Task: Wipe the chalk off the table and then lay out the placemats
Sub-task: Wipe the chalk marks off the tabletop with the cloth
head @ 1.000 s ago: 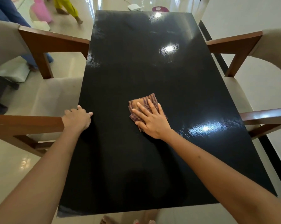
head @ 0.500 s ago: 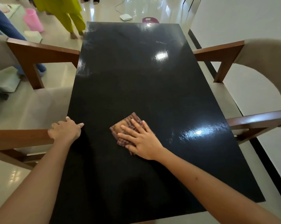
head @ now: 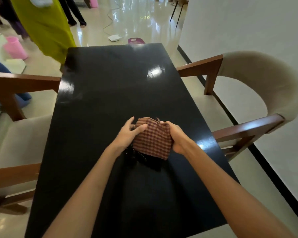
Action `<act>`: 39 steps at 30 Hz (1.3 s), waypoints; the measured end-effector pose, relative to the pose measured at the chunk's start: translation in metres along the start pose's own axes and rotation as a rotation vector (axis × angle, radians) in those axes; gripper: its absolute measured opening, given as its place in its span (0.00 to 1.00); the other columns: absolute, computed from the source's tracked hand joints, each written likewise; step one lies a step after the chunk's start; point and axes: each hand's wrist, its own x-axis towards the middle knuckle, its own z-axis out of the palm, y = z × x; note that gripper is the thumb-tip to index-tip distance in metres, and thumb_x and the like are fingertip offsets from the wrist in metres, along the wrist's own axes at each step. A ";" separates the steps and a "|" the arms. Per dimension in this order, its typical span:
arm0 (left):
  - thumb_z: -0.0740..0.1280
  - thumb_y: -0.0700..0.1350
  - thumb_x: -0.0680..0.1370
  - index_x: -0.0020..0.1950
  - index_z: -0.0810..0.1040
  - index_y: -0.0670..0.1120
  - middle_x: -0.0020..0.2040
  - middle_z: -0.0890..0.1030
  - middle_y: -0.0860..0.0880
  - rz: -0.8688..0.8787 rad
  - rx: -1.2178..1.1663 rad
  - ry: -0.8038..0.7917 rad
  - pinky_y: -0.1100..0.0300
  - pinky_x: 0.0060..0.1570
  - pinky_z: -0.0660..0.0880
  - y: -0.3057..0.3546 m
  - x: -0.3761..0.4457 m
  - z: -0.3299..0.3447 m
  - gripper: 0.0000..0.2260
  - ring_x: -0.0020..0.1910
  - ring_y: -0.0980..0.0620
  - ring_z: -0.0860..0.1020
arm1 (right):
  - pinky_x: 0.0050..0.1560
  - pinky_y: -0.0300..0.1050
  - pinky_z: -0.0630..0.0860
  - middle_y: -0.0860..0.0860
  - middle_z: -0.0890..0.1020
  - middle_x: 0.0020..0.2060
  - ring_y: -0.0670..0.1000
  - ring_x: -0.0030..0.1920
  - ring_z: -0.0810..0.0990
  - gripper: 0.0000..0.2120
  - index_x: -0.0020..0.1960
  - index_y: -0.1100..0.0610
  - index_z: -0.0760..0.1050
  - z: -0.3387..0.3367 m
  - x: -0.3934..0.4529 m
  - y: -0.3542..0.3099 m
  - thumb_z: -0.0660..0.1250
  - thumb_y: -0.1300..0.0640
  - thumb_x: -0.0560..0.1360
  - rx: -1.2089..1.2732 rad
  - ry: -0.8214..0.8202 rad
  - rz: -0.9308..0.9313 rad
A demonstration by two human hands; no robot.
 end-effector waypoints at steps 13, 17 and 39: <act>0.73 0.39 0.72 0.56 0.80 0.47 0.51 0.84 0.49 -0.077 -0.226 -0.103 0.49 0.56 0.76 0.048 0.030 0.074 0.14 0.52 0.50 0.82 | 0.58 0.55 0.77 0.58 0.83 0.56 0.58 0.56 0.82 0.30 0.62 0.60 0.78 -0.079 -0.025 -0.034 0.67 0.37 0.72 0.235 -0.036 0.074; 0.72 0.39 0.72 0.57 0.79 0.48 0.52 0.84 0.49 -0.047 -0.219 -0.090 0.48 0.57 0.76 0.062 0.042 0.094 0.14 0.52 0.50 0.82 | 0.43 0.48 0.79 0.56 0.85 0.49 0.54 0.47 0.84 0.13 0.57 0.61 0.78 -0.101 -0.030 -0.038 0.70 0.60 0.74 0.157 0.010 0.009; 0.71 0.41 0.74 0.61 0.75 0.47 0.54 0.81 0.48 0.080 -0.404 0.122 0.52 0.53 0.78 0.190 0.114 0.355 0.16 0.53 0.50 0.80 | 0.51 0.49 0.79 0.53 0.82 0.53 0.55 0.54 0.81 0.07 0.56 0.52 0.75 -0.374 0.005 -0.150 0.66 0.53 0.78 -0.042 0.061 -0.153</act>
